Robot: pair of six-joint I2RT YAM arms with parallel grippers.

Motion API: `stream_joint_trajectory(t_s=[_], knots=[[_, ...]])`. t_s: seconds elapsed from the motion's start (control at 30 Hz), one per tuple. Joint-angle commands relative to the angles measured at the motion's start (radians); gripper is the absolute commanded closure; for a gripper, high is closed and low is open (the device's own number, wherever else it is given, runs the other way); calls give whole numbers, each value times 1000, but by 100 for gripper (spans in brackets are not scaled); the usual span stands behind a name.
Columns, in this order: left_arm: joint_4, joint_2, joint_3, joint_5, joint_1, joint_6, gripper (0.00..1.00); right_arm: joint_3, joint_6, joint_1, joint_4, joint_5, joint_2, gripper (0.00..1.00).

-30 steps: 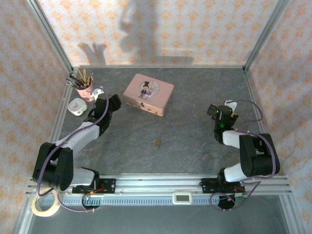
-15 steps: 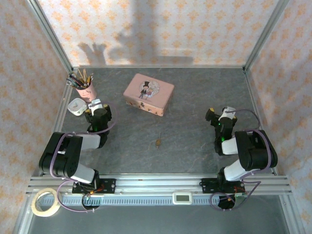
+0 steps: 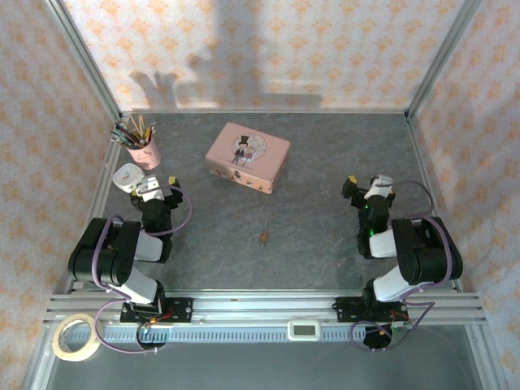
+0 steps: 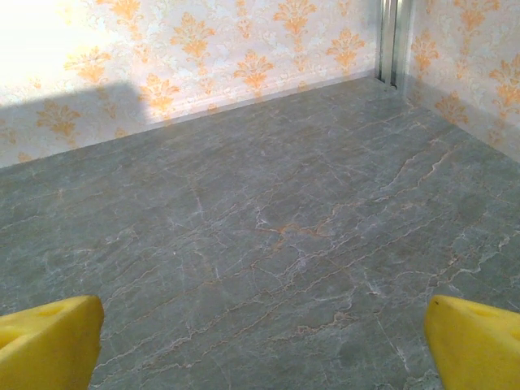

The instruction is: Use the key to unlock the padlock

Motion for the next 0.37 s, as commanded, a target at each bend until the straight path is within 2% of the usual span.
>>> stream_joint_trajectory(t_s=[0.0, 0.33], knots=[[58, 2, 12, 22, 1, 1, 1, 17, -21, -3, 31, -10, -9, 0], [60, 3, 11, 22, 1, 3, 1, 18, -21, -4, 30, -13, -7, 0]])
